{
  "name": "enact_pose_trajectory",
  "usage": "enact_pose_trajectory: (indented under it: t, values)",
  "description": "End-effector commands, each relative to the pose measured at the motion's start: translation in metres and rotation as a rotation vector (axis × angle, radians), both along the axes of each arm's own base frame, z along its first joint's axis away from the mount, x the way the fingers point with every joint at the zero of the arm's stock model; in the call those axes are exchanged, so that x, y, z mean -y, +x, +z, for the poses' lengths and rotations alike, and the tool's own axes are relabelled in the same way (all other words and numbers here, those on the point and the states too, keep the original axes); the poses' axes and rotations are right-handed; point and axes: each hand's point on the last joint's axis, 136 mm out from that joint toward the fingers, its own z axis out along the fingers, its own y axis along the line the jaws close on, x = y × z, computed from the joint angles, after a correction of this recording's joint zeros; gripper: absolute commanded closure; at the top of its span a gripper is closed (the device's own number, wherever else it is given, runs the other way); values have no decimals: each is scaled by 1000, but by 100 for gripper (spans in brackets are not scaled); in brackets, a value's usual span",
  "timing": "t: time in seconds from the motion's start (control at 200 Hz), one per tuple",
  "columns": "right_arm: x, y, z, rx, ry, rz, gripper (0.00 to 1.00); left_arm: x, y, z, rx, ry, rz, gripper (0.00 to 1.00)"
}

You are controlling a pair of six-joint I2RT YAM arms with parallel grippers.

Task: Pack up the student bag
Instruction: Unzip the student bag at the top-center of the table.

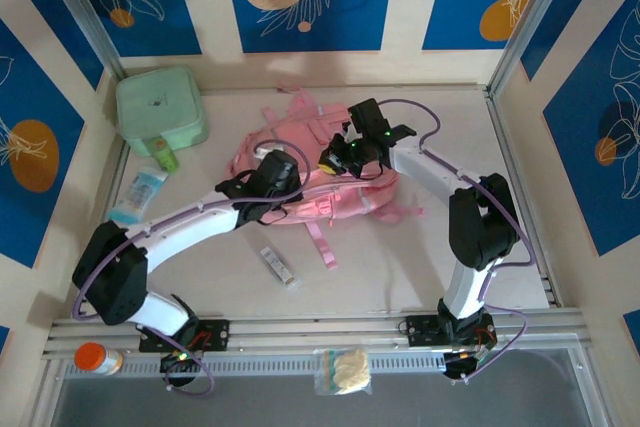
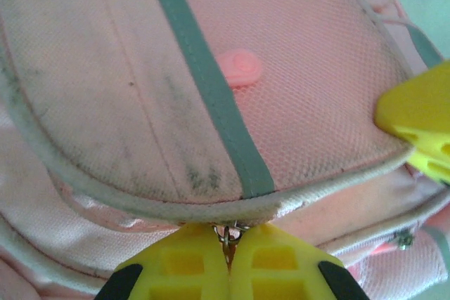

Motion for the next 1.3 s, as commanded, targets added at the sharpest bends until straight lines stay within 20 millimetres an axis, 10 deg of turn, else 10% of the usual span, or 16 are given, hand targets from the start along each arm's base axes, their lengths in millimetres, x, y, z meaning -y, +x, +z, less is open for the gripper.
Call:
enact_pose_trajectory:
  t: [0.0, 0.235, 0.62, 0.875, 1.075, 1.296]
  values:
    - [18, 13, 30, 100, 17, 63, 100, -42, -9, -18, -28, 175, -76, 100]
    - [45, 35, 42, 148, 6, 102, 100, -22, -18, -25, -52, 108, -232, 100]
    - [62, 95, 34, 155, -55, 88, 92, 87, -28, -1, -7, -66, -419, 100]
    - [66, 43, 32, 36, 41, 0, 47, 80, -14, -7, -20, 0, -363, 100]
    - [37, 5, 13, -69, 167, -30, 50, 84, -13, -14, -37, -8, -376, 100]
    - [17, 7, -14, -101, 96, -77, 61, 83, -11, -15, -36, 6, -367, 100]
